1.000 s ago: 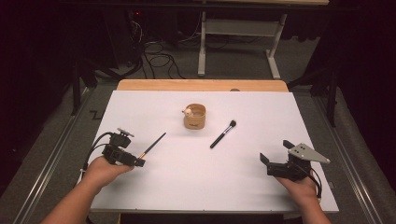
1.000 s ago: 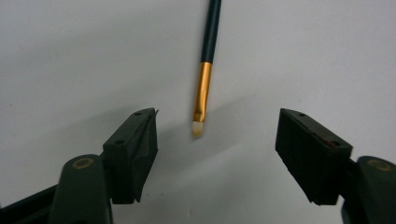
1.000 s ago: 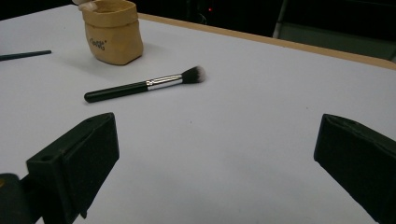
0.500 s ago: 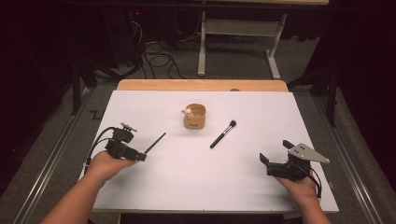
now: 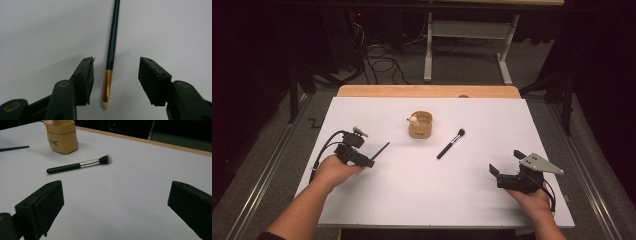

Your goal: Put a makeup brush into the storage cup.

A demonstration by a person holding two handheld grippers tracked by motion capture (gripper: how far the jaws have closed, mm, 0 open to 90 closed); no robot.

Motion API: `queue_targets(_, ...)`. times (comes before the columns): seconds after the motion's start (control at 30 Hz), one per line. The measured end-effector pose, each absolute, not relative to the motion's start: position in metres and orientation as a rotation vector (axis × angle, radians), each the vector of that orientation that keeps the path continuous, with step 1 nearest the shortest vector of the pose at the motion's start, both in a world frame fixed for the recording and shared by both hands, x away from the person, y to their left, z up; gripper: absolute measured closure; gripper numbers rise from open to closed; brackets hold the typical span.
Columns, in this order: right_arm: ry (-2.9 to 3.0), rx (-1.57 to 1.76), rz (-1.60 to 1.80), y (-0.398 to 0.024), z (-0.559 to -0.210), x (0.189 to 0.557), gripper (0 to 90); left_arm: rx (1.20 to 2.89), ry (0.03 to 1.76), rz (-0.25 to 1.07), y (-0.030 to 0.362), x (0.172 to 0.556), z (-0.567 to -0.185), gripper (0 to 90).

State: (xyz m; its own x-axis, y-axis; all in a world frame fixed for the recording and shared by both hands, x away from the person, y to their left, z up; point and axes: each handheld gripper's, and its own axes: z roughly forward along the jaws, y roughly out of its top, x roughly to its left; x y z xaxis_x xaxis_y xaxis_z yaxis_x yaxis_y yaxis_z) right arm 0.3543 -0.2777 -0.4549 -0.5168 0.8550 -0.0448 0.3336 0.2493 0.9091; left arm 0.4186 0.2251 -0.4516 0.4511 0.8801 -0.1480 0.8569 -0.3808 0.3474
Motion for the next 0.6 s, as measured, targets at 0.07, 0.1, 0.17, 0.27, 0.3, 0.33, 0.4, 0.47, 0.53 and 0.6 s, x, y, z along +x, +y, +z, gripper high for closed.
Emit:
queue_targets(0.07,1.985,1.083,1.236,-0.2769,-0.4555,0.3545,1.1,2.344,1.469,0.084,0.2253,0.4208,-0.4534,46.6)
queue_targets(0.1,1.986,1.078,1.235,-0.2769,-0.4555,0.3546,1.1,2.34,1.469,0.092,0.2254,0.4213,-0.4541,46.4)
queue_targets(0.17,1.987,1.072,1.235,-0.2769,-0.4554,0.3544,1.2,2.346,1.46,0.082,0.2265,0.4227,-0.455,47.3)
queue_targets(0.27,1.986,1.073,1.234,-0.277,-0.4554,0.3542,1.4,2.35,1.454,0.069,0.2273,0.424,-0.4556,49.7)
queue_targets(0.3,1.987,1.075,1.234,-0.2769,-0.4555,0.3543,1.5,2.353,1.447,0.068,0.2275,0.4246,-0.4555,51.0)
queue_targets(0.33,1.988,1.07,1.234,-0.2769,-0.4557,0.3546,1.5,2.348,1.446,0.072,0.2275,0.4254,-0.4551,51.4)
queue_targets(0.4,1.989,1.072,1.228,-0.2766,-0.4557,0.3544,1.5,2.348,1.434,0.062,0.2276,0.4266,-0.4544,56.0)
queue_targets(0.47,1.99,1.068,1.229,-0.2768,-0.4557,0.3547,1.6,2.365,1.413,0.066,0.2267,0.4276,-0.454,61.6)
queue_targets(0.53,1.99,1.067,1.229,-0.2768,-0.4557,0.3546,1.8,2.4,1.397,0.074,0.2247,0.4283,-0.4551,63.2)
queue_targets(0.6,1.991,1.069,1.23,-0.2767,-0.4557,0.3545,1.8,2.411,1.384,0.072,0.2225,0.428,-0.4572,67.5)
